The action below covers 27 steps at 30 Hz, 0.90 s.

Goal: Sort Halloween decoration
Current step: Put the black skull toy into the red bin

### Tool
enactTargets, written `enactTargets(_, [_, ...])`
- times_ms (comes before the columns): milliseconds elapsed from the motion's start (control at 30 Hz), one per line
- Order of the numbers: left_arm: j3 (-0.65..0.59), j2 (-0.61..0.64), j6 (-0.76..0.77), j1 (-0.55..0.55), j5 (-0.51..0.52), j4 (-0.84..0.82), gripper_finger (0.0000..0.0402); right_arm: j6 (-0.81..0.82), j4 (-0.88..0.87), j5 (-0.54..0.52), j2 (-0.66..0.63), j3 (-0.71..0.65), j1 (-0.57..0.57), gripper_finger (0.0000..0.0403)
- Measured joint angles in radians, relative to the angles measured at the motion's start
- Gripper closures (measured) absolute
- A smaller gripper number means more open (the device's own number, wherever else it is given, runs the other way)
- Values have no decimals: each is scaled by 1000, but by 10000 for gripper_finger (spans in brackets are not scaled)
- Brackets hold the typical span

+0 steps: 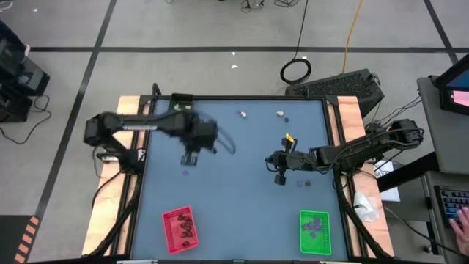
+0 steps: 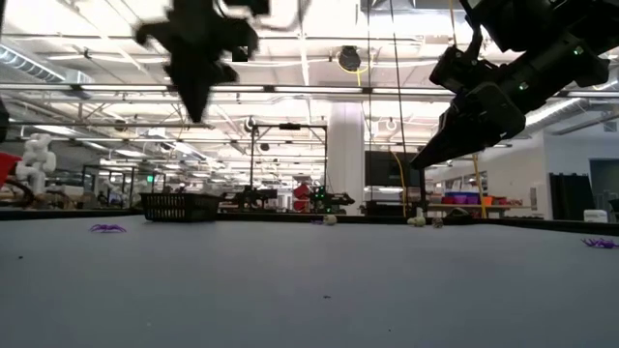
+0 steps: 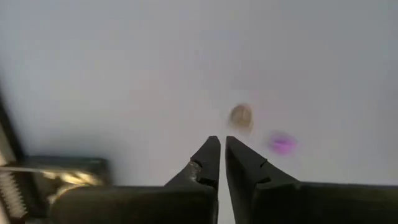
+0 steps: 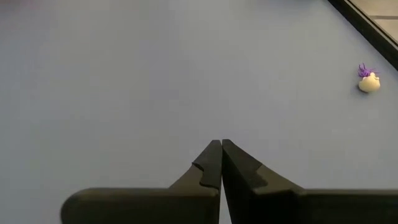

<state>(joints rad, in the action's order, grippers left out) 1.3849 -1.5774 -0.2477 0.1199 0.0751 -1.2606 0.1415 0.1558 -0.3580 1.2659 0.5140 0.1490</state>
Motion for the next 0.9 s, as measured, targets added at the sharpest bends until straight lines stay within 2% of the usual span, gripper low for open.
enactTargets(100, [-18,61,180,-158,-29,-57,399,1,-1,0,0,0,3,403])
enactTargets(233, [-31,107,435,-395,-45,-46,401,3,3,0,0,0,3,403])
enactTargets(333, [-52,107,603,-551,-15,-15,401,3,6,0,0,0,3,403])
enactTargets(467, [-120,107,813,-706,2,26,401,11,6,0,0,0,3,403])
enactTargets(600, [-183,106,978,-823,4,20,401,11,11,0,0,0,3,403])
enactTargets(700, [-219,107,1078,-863,4,64,401,11,13,1,0,0,3,403])
enactTargets(833, [-231,106,1049,-880,-1,223,401,15,13,1,0,0,3,403])
enactTargets(900, [-231,107,1006,-877,15,241,401,15,13,1,0,0,3,403])
